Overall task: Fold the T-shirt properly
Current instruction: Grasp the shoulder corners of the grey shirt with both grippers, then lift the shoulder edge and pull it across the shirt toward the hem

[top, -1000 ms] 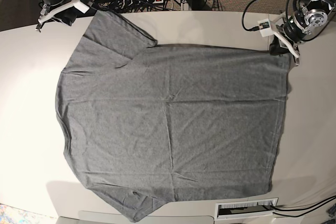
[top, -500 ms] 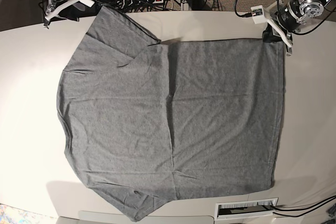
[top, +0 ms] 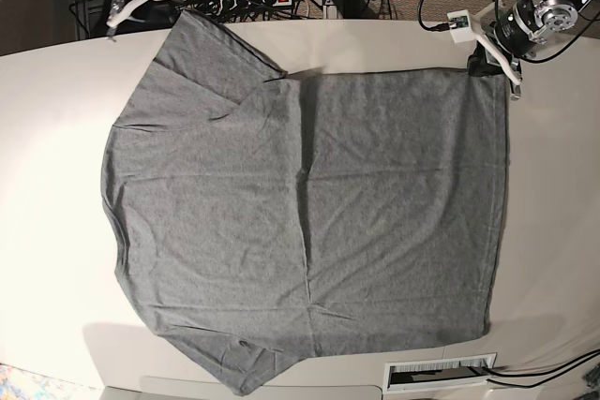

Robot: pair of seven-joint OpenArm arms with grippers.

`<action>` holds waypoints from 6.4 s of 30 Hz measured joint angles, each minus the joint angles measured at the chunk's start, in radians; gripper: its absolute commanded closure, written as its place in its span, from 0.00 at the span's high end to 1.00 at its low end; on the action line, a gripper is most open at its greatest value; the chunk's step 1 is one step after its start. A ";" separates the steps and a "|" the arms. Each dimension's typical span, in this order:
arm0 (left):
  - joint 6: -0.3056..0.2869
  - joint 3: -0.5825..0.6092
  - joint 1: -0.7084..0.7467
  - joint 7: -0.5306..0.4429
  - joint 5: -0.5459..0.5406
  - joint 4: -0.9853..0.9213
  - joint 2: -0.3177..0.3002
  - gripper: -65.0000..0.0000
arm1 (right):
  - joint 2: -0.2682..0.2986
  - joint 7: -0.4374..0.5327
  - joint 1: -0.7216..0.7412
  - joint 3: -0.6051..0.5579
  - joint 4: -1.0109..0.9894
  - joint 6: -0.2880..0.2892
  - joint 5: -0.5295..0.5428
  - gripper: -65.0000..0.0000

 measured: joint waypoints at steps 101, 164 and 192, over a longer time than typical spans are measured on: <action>0.003 -0.001 0.145 0.056 0.080 0.075 -0.049 0.00 | -0.065 -0.135 0.000 -0.075 0.055 -0.015 -0.193 0.00; 0.164 0.000 -0.189 0.105 0.009 0.010 0.148 0.00 | -0.180 0.035 0.605 0.076 -0.163 -0.116 -0.156 0.00; 0.162 0.000 -0.575 0.024 -0.106 -0.391 0.352 0.00 | -0.135 0.110 1.172 0.003 -0.721 -0.120 0.048 0.00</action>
